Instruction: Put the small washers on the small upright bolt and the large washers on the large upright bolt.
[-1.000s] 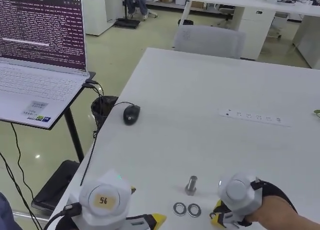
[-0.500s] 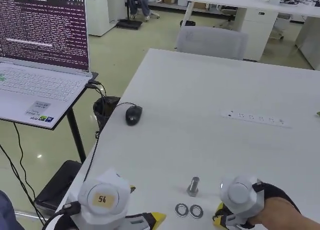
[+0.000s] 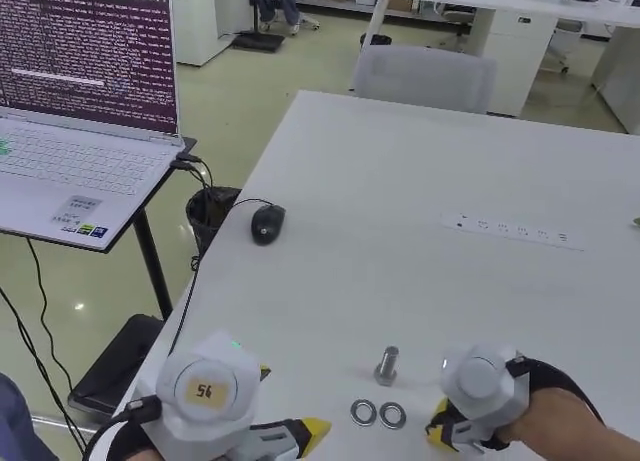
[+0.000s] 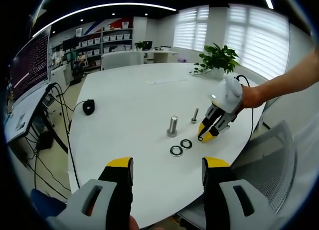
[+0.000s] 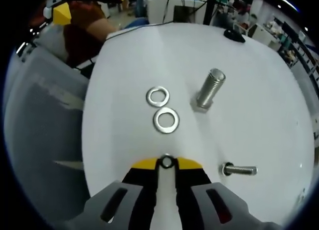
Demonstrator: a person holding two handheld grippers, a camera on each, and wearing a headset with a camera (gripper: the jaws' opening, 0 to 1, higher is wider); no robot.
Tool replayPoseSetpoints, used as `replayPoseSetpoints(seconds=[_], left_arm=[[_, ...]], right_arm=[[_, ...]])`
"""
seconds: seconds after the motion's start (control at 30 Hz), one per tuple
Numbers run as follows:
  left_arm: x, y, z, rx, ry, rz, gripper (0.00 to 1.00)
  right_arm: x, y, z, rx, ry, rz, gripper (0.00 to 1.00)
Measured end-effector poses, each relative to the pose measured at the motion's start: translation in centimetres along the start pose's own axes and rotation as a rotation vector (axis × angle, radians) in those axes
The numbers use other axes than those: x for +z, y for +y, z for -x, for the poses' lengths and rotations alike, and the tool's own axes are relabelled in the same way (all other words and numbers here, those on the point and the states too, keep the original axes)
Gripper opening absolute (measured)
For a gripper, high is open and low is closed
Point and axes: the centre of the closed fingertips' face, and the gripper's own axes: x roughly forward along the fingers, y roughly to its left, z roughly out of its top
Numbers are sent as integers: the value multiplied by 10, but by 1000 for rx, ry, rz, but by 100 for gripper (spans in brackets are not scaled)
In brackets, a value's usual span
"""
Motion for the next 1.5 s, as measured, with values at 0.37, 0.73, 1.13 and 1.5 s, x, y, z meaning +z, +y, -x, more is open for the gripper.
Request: replayPoseSetpoints(seconds=[0.37, 0.73, 1.13, 1.5], left_arm=[[-1, 3, 1, 6, 1, 4, 55], [4, -1, -3, -7, -1, -9, 55], [8, -1, -3, -8, -4, -21, 55], [5, 0, 2, 2, -1, -13, 55]], right_arm=[[-7, -7, 19, -69, -87, -127, 13], [-21, -51, 62, -206, -186, -292, 13], [1, -79, 77, -244, -210, -264, 13], [6, -82, 67, -217, -147, -203, 13]])
